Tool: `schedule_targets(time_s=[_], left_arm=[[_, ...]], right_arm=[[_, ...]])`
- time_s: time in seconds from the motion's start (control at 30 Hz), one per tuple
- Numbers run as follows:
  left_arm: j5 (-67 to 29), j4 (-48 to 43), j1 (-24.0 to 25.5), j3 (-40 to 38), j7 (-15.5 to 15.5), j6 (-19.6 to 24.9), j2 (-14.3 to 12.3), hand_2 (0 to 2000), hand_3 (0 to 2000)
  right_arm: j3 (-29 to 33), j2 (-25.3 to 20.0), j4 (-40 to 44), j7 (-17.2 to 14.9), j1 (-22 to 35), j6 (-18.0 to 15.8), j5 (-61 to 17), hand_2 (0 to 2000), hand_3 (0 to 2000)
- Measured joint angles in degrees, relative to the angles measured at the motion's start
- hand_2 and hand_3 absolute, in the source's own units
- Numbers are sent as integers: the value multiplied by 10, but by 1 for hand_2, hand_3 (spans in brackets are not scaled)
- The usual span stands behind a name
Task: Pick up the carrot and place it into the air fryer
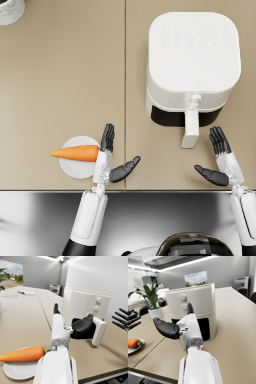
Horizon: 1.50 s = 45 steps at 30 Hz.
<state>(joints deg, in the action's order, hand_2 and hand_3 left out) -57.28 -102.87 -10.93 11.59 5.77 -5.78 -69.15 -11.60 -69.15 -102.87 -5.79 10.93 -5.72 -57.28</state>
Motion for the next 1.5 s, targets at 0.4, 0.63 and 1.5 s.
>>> schedule_targets(time_s=[0.4, 0.63, 1.5], left_arm=[[0, 0, 0, 0, 0, 0, 0, 0, 0], [0, 3, 1, 5, -16, 16, -1, 0, 0], [-539, 13, 23, -145, -93, 140, -24, 0, 0]], right_arm=[[0, 0, 0, 0, 0, 0, 0, 0, 0], [-5, -1, 3, 16, -1, 16, 0, 0, 0], [-28, -52, 88, 58, 11, 57, -217, 0, 0]])
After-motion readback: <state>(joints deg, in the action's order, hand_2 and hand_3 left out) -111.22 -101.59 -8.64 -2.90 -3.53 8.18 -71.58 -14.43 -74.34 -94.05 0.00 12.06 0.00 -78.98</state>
